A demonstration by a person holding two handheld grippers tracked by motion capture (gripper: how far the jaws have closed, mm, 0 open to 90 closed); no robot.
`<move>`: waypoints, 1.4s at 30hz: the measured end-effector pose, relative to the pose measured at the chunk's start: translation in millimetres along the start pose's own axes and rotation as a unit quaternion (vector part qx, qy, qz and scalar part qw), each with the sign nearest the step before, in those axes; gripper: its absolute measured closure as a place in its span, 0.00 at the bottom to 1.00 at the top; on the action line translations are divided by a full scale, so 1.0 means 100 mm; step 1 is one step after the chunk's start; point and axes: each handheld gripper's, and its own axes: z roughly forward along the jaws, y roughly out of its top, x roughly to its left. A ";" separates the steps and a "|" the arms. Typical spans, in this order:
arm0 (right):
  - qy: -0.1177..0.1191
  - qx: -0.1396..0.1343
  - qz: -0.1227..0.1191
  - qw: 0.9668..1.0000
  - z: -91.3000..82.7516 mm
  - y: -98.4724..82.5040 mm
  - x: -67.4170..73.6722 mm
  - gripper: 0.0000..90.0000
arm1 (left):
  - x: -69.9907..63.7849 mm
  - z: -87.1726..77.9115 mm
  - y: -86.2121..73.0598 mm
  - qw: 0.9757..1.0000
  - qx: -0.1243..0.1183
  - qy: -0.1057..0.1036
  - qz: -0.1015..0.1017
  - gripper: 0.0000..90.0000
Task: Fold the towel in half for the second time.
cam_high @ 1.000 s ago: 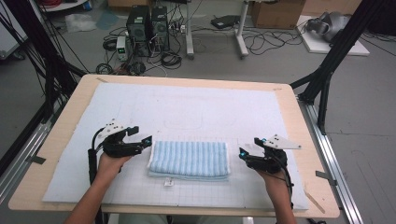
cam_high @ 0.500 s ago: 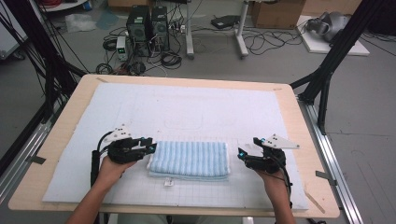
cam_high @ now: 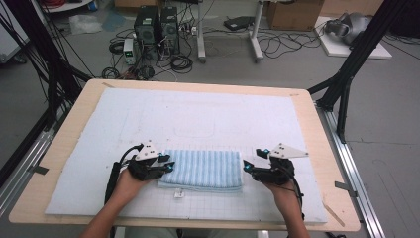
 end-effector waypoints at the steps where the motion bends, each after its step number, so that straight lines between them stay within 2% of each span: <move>1: 0.005 0.009 -0.007 1.000 0.04 0.00 0.04 0.39 | 0.00 0.00 0.00 1.000 -0.002 0.002 -0.003 0.68; 4: 0.010 0.021 -0.012 1.000 0.12 -0.01 0.09 0.38 | 0.02 -0.02 -0.01 1.000 -0.005 0.009 -0.008 0.65; 7: 0.008 0.020 -0.014 1.000 0.12 -0.01 0.08 0.37 | 0.05 -0.06 0.00 0.999 -0.029 0.015 -0.025 0.59; 10: -0.003 0.010 -0.004 1.000 0.05 0.00 0.03 0.34 | 0.13 -0.16 0.02 0.995 -0.075 0.014 -0.056 0.48; 14: -0.026 -0.001 0.005 1.000 -0.05 0.01 -0.05 0.31 | 0.22 -0.30 0.03 0.987 -0.129 0.028 -0.090 0.30; 17: -0.049 -0.007 0.015 0.999 -0.12 0.02 -0.10 0.27 | 0.28 -0.38 0.02 0.982 -0.149 0.044 -0.104 0.21; 18: -0.059 -0.007 0.015 0.998 -0.14 0.03 -0.12 0.26 | 0.30 -0.40 0.01 0.981 -0.155 0.046 -0.106 0.21; 20: -0.080 -0.006 0.016 0.997 -0.17 0.03 -0.15 0.23 | 0.33 -0.45 0.00 0.980 -0.160 0.050 -0.110 0.21; 24: -0.093 -0.007 0.024 0.995 -0.23 0.02 -0.21 0.22 | 0.39 -0.56 -0.04 0.976 -0.173 0.057 -0.117 0.21; 28: -0.098 -0.009 0.025 0.995 -0.24 0.01 -0.24 0.22 | 0.41 -0.62 -0.06 0.974 -0.182 0.061 -0.121 0.21; 42: -0.094 -0.014 0.026 0.995 -0.22 0.03 -0.22 0.20 | 0.40 -0.67 -0.08 0.974 -0.186 0.059 -0.119 0.21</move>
